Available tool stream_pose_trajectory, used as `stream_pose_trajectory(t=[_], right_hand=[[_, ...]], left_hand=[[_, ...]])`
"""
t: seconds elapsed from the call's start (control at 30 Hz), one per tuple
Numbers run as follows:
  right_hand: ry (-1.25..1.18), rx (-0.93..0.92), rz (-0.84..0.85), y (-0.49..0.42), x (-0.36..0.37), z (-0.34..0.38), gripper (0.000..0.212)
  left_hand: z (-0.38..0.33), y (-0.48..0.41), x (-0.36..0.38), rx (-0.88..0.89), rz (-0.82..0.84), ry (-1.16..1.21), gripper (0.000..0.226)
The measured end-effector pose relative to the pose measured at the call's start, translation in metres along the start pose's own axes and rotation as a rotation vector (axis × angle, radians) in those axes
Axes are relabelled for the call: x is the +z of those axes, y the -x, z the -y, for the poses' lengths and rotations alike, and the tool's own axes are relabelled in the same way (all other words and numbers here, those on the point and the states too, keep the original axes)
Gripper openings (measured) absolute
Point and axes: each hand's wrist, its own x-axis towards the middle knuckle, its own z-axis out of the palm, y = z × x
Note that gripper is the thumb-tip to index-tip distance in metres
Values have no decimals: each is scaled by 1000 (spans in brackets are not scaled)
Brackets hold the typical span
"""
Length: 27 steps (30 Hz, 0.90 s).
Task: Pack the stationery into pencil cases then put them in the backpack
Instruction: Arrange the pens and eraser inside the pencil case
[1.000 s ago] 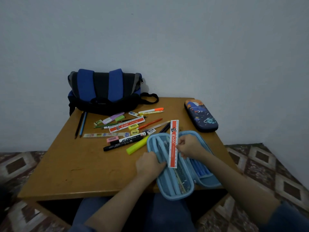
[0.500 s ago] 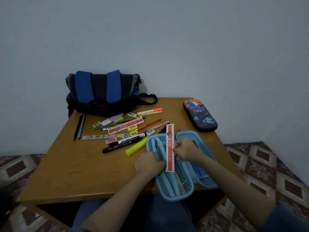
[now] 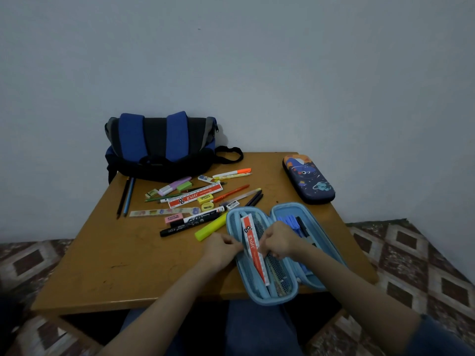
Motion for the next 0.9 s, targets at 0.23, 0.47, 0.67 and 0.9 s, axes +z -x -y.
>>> stream_pose_trajectory(t=[0.23, 0.47, 0.67, 0.9], right_hand=[[11, 16, -68, -3, 16, 1, 17], [333, -104, -193, -11, 28, -4, 13], [266, -207, -285, -12, 21, -8, 18], [671, -567, -265, -2, 29, -3, 40]], left_hand=[[-2, 2, 2, 37, -13, 16, 29], [1, 2, 2, 68, 15, 26, 27], [2, 4, -9, 78, -19, 91, 20], [15, 0, -32, 64, -126, 69, 21]])
